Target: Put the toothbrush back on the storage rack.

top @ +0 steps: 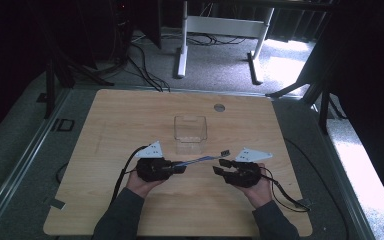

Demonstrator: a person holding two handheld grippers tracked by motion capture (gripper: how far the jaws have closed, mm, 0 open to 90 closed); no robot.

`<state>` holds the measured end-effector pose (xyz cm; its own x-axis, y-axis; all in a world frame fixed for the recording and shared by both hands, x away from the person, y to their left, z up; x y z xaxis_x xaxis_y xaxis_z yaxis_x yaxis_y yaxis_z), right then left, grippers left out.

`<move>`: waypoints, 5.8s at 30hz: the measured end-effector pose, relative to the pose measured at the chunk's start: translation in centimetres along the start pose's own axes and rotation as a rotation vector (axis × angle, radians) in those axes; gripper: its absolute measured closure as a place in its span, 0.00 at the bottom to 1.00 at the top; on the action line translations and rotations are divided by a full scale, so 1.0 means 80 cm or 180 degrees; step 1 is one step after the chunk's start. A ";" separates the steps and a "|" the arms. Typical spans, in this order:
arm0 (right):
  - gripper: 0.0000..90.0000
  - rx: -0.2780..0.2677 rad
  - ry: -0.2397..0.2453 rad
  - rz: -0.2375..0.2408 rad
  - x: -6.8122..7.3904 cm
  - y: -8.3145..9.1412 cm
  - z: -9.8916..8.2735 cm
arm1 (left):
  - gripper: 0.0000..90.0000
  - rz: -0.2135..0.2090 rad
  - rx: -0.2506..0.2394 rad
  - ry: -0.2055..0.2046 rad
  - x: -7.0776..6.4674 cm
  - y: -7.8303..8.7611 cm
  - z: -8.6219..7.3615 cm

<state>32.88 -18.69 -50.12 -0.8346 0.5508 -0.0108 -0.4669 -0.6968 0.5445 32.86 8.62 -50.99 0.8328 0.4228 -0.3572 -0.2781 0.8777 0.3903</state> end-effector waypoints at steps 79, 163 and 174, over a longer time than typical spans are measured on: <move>0.56 -0.0785 -0.0521 0.0537 0.000 0.003 0.035 | 0.88 -0.0241 -0.0430 -0.0062 -0.013 0.008 0.016; 0.89 -0.0695 -0.0326 0.0726 0.009 -0.001 0.036 | 0.77 0.0139 0.0311 -0.0437 -0.036 -0.046 0.020; 0.89 -0.0639 -0.0283 0.0764 0.013 -0.005 0.036 | 0.80 0.0102 0.0343 -0.0449 -0.039 -0.052 0.025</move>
<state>33.04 -16.48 -47.92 -0.9032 0.3916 0.1759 -0.3156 -0.8835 0.3462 32.34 3.22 -49.79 0.8853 0.4077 -0.2235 -0.2590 0.8317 0.4911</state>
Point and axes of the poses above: each handheld gripper's, and its own axes: y roughly backward along the jaws, z roughly out of its top, x roughly to its left, the point moved 3 cm from there along -y, roughly forward along the jaws, and after that the axes turned 8 degrees about y, right-handed, at the moved point
